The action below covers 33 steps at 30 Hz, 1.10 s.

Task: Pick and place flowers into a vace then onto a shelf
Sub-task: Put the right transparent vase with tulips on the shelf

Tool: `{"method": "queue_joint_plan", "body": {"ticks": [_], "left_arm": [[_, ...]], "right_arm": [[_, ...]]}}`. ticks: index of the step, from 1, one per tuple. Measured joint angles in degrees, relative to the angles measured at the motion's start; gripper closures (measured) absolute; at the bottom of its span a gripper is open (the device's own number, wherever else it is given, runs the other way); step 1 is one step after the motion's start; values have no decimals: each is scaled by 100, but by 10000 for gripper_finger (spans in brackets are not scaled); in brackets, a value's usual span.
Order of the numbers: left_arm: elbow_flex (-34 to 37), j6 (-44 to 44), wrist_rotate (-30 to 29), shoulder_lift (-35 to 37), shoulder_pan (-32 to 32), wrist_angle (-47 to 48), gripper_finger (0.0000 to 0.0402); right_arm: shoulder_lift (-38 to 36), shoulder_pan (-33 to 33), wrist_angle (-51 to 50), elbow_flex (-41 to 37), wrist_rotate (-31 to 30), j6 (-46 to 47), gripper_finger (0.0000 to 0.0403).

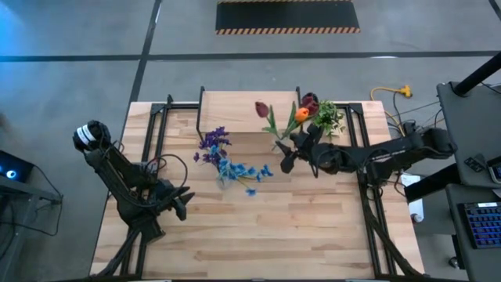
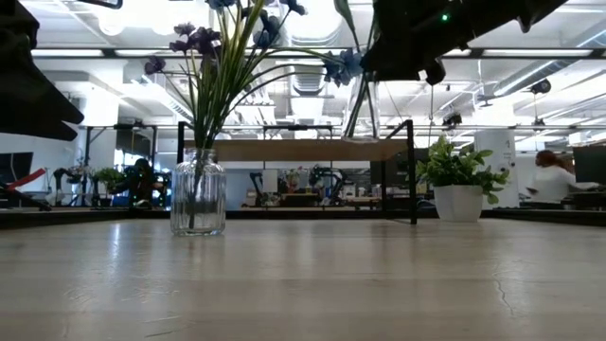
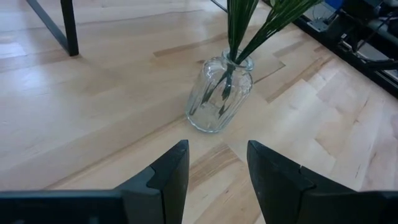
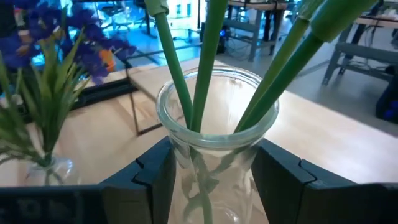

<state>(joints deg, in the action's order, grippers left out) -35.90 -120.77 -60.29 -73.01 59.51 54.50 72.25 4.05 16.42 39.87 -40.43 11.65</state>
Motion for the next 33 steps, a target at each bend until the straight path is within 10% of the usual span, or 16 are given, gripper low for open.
{"method": "queue_joint_plan", "body": {"ticks": [33], "left_arm": [[85, -2, -179, 0, -182, -1, 256]], "right_arm": [[573, -2150, -2003, 2034, 1867, -549, 224]]}}
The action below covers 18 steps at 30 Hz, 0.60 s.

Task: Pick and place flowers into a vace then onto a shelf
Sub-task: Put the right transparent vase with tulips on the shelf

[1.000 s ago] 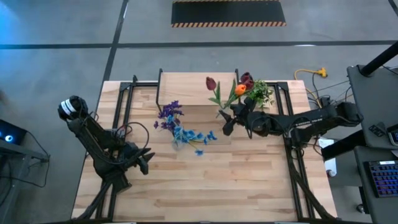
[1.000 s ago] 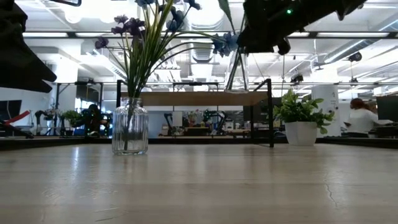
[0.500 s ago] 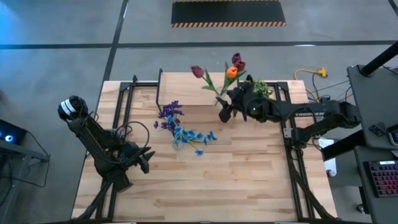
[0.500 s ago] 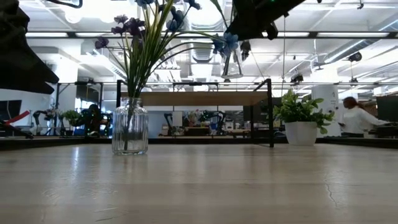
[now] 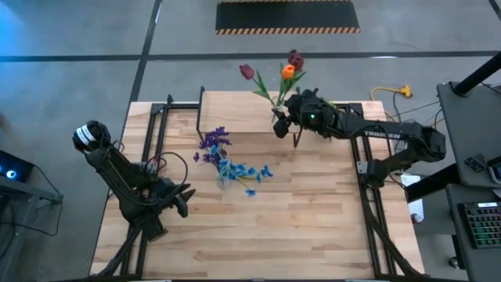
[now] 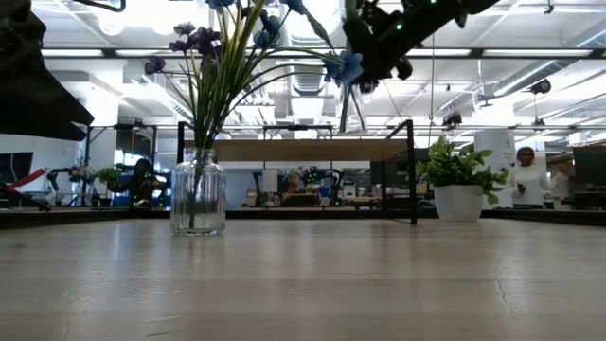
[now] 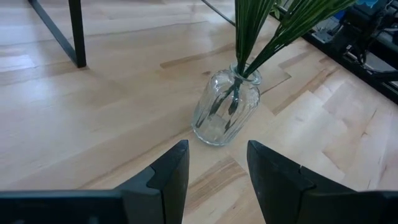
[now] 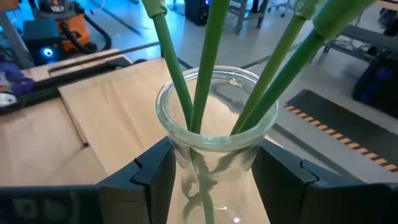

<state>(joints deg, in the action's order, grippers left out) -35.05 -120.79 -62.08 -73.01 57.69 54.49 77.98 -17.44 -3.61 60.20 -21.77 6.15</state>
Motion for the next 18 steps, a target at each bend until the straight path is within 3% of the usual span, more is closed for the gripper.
{"method": "queue_joint_plan", "body": {"ticks": [10, 18], "left_arm": [[0, -30, 1, 0, 0, -36, 256], [0, -33, 1, 0, 0, -47, 256]], "right_arm": [[715, -295, 335, 602, 278, -313, 223], [964, -433, 609, 484, 377, -138, 223]]}}
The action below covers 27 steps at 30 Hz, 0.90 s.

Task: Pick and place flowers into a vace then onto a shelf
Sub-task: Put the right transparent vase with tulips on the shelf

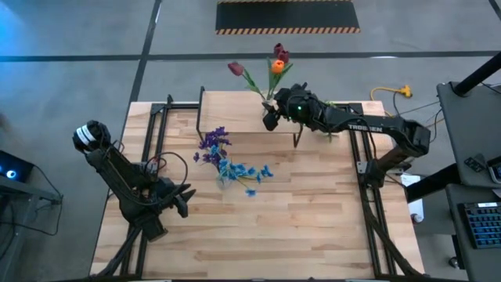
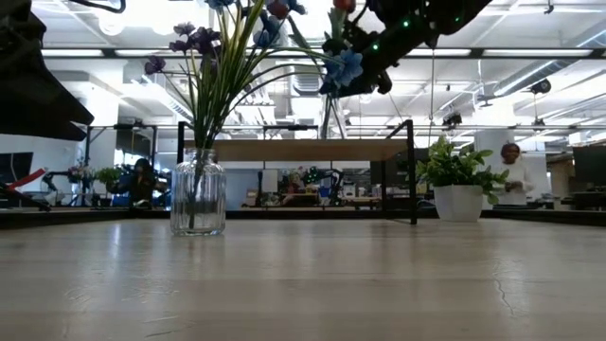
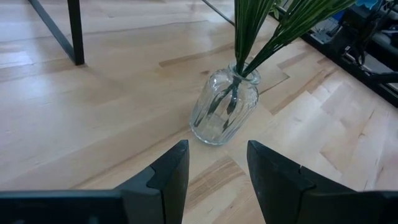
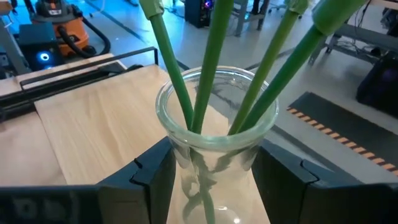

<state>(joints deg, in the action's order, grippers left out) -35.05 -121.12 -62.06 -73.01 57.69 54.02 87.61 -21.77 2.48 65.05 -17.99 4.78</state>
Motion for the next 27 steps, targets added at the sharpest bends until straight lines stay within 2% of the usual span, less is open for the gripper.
{"method": "queue_joint_plan", "body": {"ticks": [19, 27], "left_arm": [[34, 1, 0, 2, -102, 0, 256], [57, 1, 0, 2, -112, -3, 256]], "right_arm": [[-111, -187, 186, -303, 139, 232, 222], [-68, -193, 29, -334, 159, 193, 196]]}}
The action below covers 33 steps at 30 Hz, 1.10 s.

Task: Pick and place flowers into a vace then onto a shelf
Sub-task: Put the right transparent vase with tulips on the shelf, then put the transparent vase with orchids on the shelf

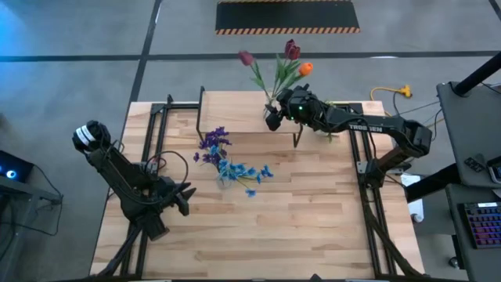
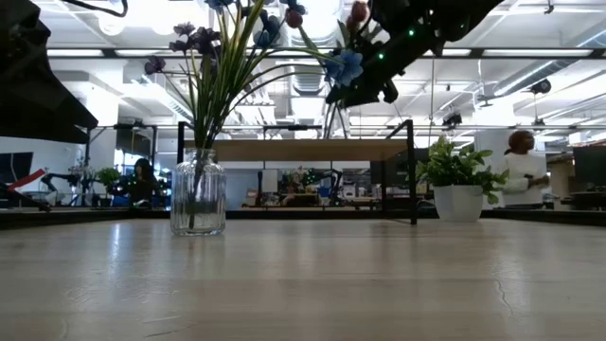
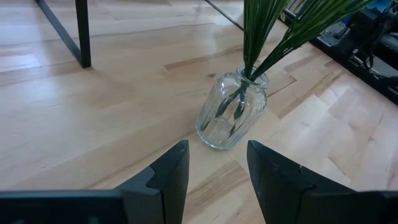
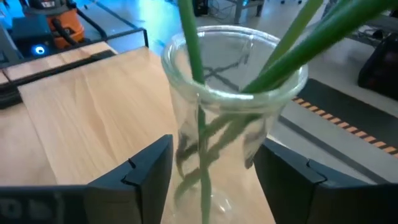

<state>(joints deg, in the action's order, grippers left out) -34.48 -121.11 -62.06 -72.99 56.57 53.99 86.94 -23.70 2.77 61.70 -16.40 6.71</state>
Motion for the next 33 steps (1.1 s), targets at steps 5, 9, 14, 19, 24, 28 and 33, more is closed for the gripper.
{"method": "queue_joint_plan", "body": {"ticks": [5, 9, 14, 19, 24, 28, 33], "left_arm": [[2, -1, 0, 0, -11, -6, 256], [2, -1, 1, 0, -34, -17, 256], [3, -1, 1, 0, -32, -76, 256], [7, -1, 2, 0, -35, -106, 256], [4, -1, 2, 0, -35, -118, 256], [4, -1, 2, 0, -35, -131, 256], [4, -1, 2, 0, -35, -131, 256]], "right_arm": [[-22, 6, 50, 3, 2, -29, 166], [-22, 6, 75, 3, 0, -73, 149], [-22, 6, 67, 3, -5, -136, 143], [-61, 6, 40, 3, -45, -167, 142], [-225, 9, -48, 5, -156, -278, 142], [-412, 13, -328, 5, -160, -296, 142], [-653, 65, -784, 5, -166, -280, 142]]}}
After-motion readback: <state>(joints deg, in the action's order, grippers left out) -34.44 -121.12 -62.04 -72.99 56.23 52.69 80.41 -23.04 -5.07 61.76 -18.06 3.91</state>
